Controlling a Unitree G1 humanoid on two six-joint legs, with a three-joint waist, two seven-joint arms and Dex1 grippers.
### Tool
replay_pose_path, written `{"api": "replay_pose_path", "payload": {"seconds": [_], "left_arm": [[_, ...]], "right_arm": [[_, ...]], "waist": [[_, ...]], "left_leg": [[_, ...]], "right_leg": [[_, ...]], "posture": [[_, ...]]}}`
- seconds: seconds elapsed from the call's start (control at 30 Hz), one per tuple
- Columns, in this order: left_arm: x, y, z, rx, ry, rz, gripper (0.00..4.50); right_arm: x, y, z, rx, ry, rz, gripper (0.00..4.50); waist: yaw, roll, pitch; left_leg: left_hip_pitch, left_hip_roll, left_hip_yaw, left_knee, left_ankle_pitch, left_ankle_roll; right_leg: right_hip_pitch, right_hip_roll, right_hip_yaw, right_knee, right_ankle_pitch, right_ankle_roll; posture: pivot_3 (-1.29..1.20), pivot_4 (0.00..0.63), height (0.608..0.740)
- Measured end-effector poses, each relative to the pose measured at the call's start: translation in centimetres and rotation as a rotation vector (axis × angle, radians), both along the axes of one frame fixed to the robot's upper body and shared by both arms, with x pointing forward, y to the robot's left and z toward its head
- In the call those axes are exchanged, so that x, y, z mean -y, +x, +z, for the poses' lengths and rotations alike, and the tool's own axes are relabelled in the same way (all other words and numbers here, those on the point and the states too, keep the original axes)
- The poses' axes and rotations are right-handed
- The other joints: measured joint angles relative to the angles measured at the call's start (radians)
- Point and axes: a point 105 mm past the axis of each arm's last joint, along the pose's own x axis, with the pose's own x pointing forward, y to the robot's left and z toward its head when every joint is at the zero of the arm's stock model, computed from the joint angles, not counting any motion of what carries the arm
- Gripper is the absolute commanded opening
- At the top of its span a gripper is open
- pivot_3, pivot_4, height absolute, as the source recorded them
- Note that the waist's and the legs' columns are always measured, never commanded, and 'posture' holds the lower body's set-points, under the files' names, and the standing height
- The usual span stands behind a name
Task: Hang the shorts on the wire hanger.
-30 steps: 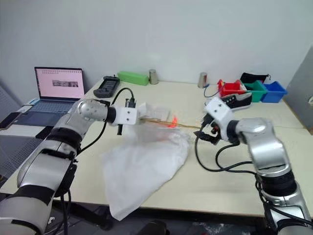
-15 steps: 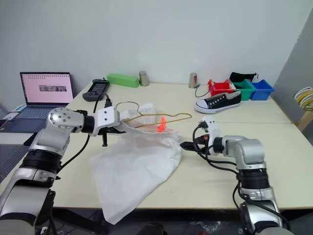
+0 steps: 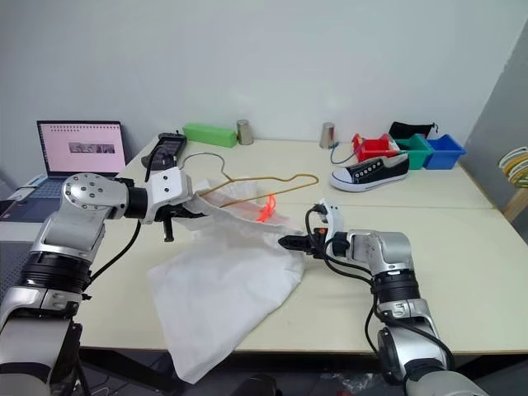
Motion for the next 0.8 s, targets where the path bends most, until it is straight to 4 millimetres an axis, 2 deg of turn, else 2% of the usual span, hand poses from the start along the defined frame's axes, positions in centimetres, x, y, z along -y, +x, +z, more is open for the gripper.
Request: {"api": "replay_pose_path", "payload": {"seconds": [0.43, 0.47, 0.53, 0.57, 0.63, 0.8], "left_arm": [[-0.3, -0.1, 0.0, 0.002, 0.009, 0.009, 0.0], [-0.3, -0.1, 0.1, 0.005, 0.01, 0.007, 0.0], [-0.2, -0.1, 0.2, 0.01, 0.012, 0.001, 0.0], [-0.1, -0.1, 0.3, 0.015, 0.014, -0.003, 0.0], [-0.1, -0.2, 0.2, 0.012, 0.016, -0.004, 0.0], [-0.4, -1.0, -0.2, -0.039, 0.028, -0.026, 0.0]], "right_arm": [[-0.4, 0.1, 0.4, 0.028, 0.022, 0.003, 1.31], [-0.5, 0.0, 0.3, 0.03, 0.011, 0.015, 0.88], [-0.5, -0.1, 0.2, 0.037, -0.001, 0.026, 0.57], [-0.4, -0.2, 0.2, 0.05, -0.019, 0.034, 0.25], [-0.2, -0.2, 0.4, 0.088, -0.054, 0.048, 0.05], [0.8, -0.1, 0.3, 0.185, -0.17, 0.06, 0.05]], "waist": [[0.031, 0.0, 0.0], [0.036, 0.0, 0.0], [0.043, 0.0, 0.0], [0.048, 0.0, 0.0], [0.055, 0.0, 0.0], [0.065, 0.001, 0.0]], "left_leg": [[-0.001, 0.0, 0.0, 0.0, 0.0, 0.0], [-0.001, 0.0, 0.0, 0.0, 0.0, 0.0], [-0.001, 0.0, 0.0, 0.0, 0.0, 0.0], [-0.001, 0.0, 0.0, 0.0, 0.0, 0.0], [-0.002, 0.0, 0.0, 0.0, 0.0, 0.0], [-0.003, 0.0, 0.0, 0.0, 0.0, 0.0]], "right_leg": [[0.0, 0.0, 0.0, -0.001, 0.0, 0.0], [0.0, 0.0, 0.0, -0.001, 0.0, 0.0], [0.0, 0.0, 0.0, -0.002, 0.0, 0.0], [0.0, 0.0, 0.0, -0.002, 0.0, 0.0], [0.0, 0.0, -0.001, -0.003, 0.0, 0.0], [-0.001, 0.0, -0.001, -0.004, 0.0, 0.0]], "posture": [[0.51, 0.0, 0.74], [0.51, 0.0, 0.74], [0.51, 0.0, 0.74], [0.51, 0.0, 0.74], [0.51, 0.0, 0.74], [0.5, 0.0, 0.74]]}}
